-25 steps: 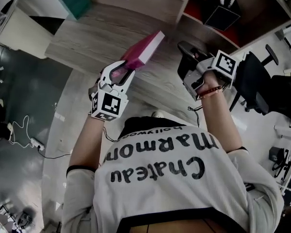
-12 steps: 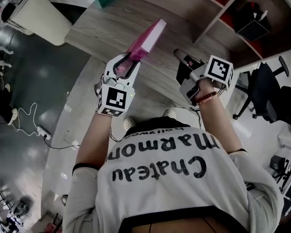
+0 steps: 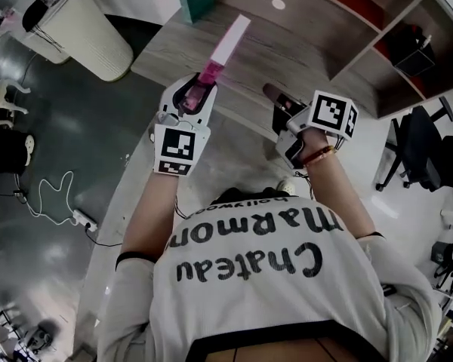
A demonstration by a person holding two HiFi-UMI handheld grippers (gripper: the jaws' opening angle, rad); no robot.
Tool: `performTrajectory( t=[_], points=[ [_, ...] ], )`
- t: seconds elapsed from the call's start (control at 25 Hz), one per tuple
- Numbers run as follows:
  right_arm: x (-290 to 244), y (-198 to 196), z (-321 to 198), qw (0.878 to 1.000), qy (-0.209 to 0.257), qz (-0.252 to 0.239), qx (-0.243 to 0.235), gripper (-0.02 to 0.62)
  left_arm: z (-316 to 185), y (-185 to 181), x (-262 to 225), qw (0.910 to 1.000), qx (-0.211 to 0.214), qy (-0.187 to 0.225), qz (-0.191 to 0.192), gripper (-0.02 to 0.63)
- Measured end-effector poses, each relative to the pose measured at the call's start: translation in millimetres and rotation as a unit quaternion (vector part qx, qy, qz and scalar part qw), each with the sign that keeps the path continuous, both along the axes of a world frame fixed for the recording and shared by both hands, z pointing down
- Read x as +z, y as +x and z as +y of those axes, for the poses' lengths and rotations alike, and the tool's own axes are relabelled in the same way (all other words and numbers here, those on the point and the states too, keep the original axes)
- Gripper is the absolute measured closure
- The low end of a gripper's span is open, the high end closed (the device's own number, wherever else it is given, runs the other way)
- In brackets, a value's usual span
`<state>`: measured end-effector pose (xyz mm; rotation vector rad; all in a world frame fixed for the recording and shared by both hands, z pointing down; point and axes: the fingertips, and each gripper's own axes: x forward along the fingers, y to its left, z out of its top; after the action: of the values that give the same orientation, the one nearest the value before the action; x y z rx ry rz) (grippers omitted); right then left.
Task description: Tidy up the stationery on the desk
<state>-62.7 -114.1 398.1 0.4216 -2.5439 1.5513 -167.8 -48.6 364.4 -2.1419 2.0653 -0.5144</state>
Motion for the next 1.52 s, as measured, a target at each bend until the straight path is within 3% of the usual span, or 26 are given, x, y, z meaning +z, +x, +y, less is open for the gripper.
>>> performTrajectory(
  t=[0.2,0.6,0.92,1.08,1.52],
  points=[
    [1,-44,26,0.999,0.032,0.021,-0.012,0.577,14,-45,-14,0.9991,-0.020,0.025,0.029,0.457],
    [23,-84,34,0.990,0.095,0.090,-0.045,0.575,15,-77,-6,0.9958,-0.034,0.035,0.078,0.457],
    [44,-136,8,0.993,0.058,0.072,-0.073,0.577,-20,-117,8,0.9928,-0.049,0.011,0.109,0.457],
    [57,-155,-11,0.991,0.050,0.087,-0.094,0.577,-51,-137,9,0.9918,-0.057,0.005,0.114,0.457],
    [66,-169,-80,0.995,0.035,0.075,-0.056,0.580,-109,-170,7,0.9876,-0.059,0.018,0.144,0.459]
  ],
)
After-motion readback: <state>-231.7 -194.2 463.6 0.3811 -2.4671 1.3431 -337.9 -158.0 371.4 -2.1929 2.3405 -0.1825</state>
